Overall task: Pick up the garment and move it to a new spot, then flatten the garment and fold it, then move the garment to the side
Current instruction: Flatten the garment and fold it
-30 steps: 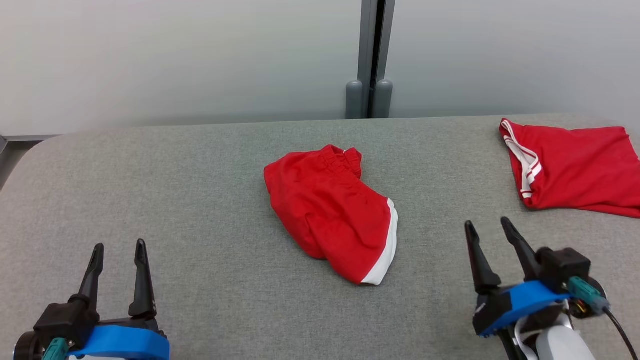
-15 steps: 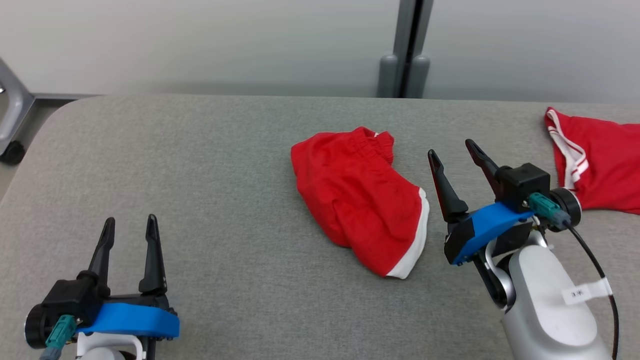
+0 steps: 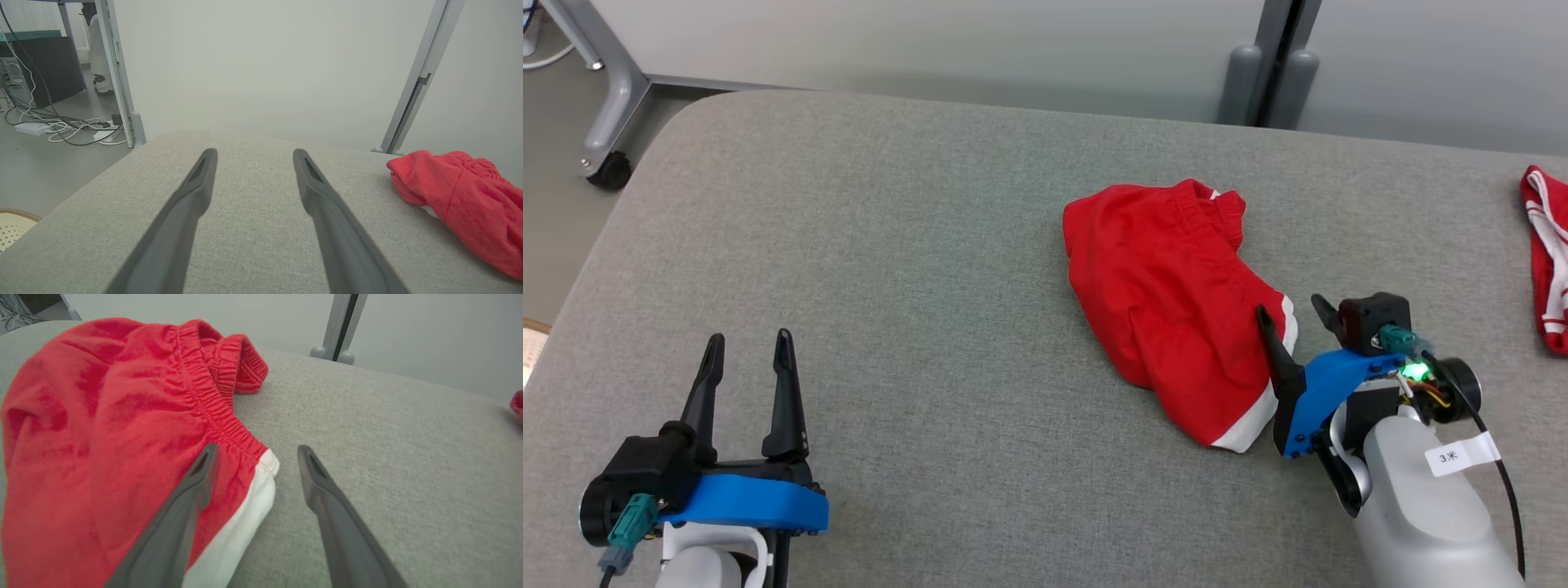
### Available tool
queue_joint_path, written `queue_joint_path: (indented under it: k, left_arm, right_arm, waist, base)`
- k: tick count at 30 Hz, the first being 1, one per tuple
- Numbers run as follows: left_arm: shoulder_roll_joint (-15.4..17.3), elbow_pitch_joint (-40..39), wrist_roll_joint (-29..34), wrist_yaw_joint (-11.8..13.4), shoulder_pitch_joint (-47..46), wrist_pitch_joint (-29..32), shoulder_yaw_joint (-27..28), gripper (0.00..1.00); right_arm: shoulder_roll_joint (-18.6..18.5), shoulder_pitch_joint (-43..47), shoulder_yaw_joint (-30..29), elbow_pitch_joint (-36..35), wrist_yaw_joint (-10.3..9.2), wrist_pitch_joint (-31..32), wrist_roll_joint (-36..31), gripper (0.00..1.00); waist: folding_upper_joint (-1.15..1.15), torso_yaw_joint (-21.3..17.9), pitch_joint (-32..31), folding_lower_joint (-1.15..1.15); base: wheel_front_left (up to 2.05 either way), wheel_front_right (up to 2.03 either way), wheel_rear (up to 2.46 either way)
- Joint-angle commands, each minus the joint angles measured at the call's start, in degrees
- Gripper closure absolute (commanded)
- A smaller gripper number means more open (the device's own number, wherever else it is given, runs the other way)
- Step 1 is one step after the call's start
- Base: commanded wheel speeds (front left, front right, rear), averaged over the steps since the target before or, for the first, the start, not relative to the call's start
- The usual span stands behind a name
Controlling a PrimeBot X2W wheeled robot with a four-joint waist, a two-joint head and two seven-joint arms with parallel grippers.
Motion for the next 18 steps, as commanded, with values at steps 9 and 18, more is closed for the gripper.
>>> queue_joint_path:
  k: [9,18]
  left_arm:
    - [-1.0,1.09,1.43,-1.09,-1.9,-0.26,1.2,0.0]
    - [-1.31,1.83,2.42,-1.81,-2.15,-0.27,1.73,0.0]
  right_arm:
    - [-0.09,-2.7,-1.68,12.0,0.01,-2.78,-0.66,0.0]
    - [-0.27,-5.34,1.93,17.9,-0.03,-6.36,3.27,1.0]
  waist:
    - [0.0,1.1,1.05,-0.01]
    - [0.0,0.22,0.45,-0.01]
  base:
    - [0.0,0.0,0.0]
    - [0.0,0.0,0.0]
